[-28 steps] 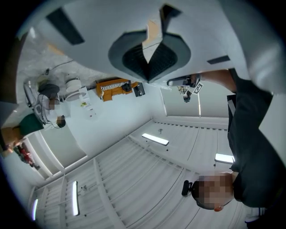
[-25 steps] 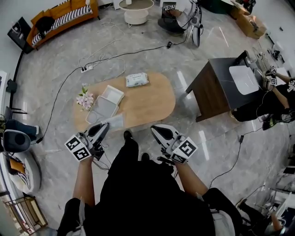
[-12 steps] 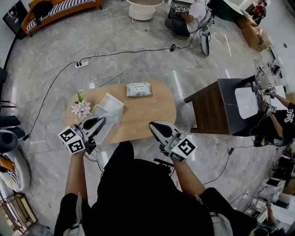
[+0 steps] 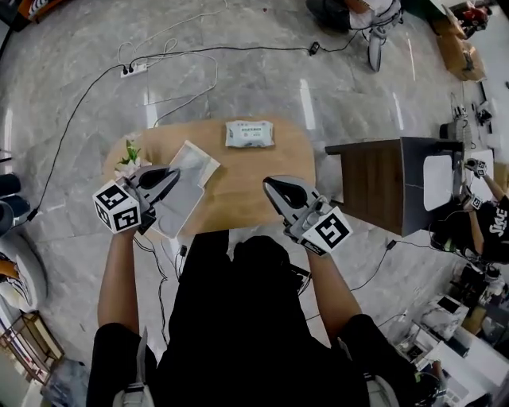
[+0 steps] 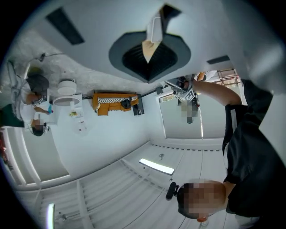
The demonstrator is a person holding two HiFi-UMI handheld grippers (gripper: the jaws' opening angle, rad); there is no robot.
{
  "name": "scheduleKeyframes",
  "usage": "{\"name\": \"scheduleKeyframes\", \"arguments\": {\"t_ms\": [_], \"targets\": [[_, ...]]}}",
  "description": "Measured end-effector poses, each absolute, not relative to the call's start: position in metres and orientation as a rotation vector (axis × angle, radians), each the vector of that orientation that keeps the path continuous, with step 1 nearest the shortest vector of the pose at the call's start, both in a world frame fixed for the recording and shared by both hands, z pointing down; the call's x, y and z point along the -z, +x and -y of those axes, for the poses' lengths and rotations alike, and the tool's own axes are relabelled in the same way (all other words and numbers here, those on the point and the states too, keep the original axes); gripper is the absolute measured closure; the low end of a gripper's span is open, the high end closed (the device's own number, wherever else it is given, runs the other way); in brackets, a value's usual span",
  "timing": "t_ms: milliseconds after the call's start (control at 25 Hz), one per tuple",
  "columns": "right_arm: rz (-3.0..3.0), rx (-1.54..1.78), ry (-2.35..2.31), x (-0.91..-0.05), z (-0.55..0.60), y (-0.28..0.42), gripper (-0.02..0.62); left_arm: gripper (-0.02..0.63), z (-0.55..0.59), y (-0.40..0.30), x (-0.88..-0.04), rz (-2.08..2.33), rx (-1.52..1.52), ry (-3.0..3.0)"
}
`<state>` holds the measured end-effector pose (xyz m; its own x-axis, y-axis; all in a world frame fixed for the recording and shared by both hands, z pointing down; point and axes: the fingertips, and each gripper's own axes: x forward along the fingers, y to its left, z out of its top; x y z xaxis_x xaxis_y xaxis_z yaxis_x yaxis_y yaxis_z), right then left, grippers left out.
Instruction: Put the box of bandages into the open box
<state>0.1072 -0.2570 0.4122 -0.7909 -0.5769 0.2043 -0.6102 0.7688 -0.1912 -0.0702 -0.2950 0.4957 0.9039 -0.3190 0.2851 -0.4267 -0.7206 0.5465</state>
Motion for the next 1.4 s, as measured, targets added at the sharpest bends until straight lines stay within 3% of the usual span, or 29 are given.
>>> {"name": "scheduleKeyframes", "arguments": {"t_ms": [640, 1400], "targets": [[2.829, -0.543, 0.699, -0.603, 0.356, 0.09, 0.584, 0.58, 0.316, -0.062, -0.719, 0.492, -0.66, 2.164], [2.822, -0.681, 0.656, -0.693, 0.378, 0.106, 0.584, 0.58, 0.318, -0.039, -0.84, 0.439, -0.994, 2.016]]}}
